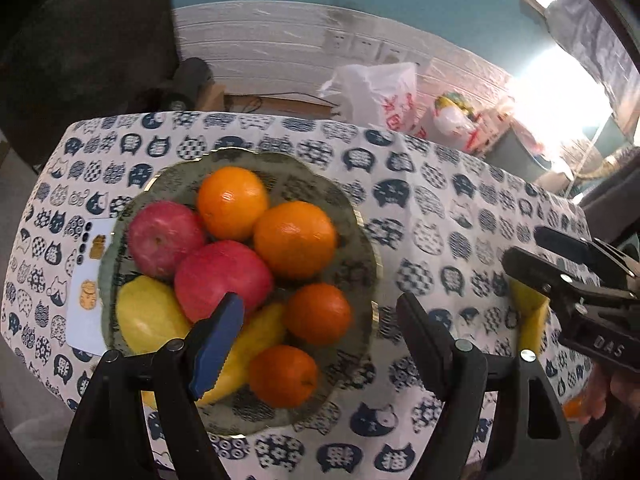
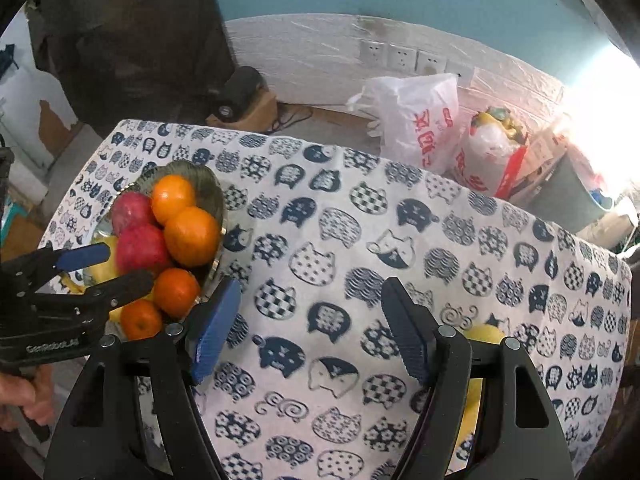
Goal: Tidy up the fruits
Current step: 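Move both open tools to the yellow pear and banana on the cloth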
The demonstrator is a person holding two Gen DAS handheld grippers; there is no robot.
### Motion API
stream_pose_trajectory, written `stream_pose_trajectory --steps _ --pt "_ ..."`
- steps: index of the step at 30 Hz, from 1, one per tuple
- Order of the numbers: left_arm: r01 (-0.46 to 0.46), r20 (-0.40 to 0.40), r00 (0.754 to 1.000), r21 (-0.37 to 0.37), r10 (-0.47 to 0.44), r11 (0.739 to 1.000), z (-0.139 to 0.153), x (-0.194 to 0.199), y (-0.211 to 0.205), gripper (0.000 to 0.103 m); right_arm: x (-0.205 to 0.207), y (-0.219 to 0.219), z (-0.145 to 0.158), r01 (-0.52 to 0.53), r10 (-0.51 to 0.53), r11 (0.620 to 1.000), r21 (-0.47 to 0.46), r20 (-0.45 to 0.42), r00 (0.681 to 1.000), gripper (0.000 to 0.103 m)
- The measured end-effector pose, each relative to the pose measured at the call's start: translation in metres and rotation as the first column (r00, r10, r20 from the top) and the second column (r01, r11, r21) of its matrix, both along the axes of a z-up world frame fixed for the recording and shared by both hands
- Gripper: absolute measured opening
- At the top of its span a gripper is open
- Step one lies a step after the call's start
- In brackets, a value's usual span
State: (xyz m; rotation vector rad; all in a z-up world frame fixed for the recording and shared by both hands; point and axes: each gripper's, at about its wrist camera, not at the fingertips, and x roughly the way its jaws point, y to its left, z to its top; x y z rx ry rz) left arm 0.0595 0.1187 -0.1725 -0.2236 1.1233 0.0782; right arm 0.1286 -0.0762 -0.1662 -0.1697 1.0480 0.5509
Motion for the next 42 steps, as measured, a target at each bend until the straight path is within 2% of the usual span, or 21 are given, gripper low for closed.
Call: stream_pose_trajectory --steps 9,15,22,24,30,37,39,40,42 --pt "0.096 -0.042 0.994 -0.013 -0.096 0.995 -0.008 -0.003 -0.045 0.081 -0.005 -0.054 -0.013 0.099 -0.101 0.994 -0.054 -0.043 0.994 0.073" --pt "0.168 -0.036 0.985 0.014 -0.168 0.986 -0.006 0.002 -0.079 0.081 -0.01 -0.093 -0.026 0.166 -0.172 0.983 -0.075 -0.081 0.982 0.073" --pt "0.22 -0.071 0.973 -0.006 -0.22 0.975 -0.017 0.01 -0.11 0.081 -0.014 -0.132 -0.049 0.243 -0.253 0.967 -0.083 -0.158 0.954 0.073" --pt "0.232 -0.076 0.97 0.015 -0.23 0.973 -0.02 0.011 -0.117 0.081 -0.016 -0.139 -0.059 0.257 -0.27 0.962 -0.091 -0.183 0.945 0.073" --pt "0.251 -0.083 0.965 0.033 -0.248 0.967 -0.026 0.016 -0.128 0.081 -0.017 -0.147 -0.084 0.274 -0.293 0.955 -0.109 -0.238 0.926 0.073" --pt "0.253 -0.1 0.963 0.029 -0.249 0.967 -0.031 0.021 -0.135 0.081 -0.015 -0.143 -0.104 0.257 -0.281 0.959 -0.123 -0.253 0.926 0.073" --pt "0.258 -0.105 0.962 0.033 -0.253 0.966 -0.032 0.024 -0.138 0.081 -0.015 -0.141 -0.106 0.24 -0.269 0.96 -0.141 -0.241 0.933 0.067" --pt "0.259 -0.109 0.961 0.027 -0.254 0.966 -0.032 0.025 -0.14 0.081 -0.016 -0.141 -0.106 0.225 -0.252 0.965 -0.133 -0.241 0.937 0.061" --pt "0.265 -0.107 0.959 0.016 -0.262 0.964 -0.031 0.027 -0.144 0.081 -0.017 -0.141 -0.104 0.199 -0.228 0.97 -0.139 -0.24 0.944 0.057"
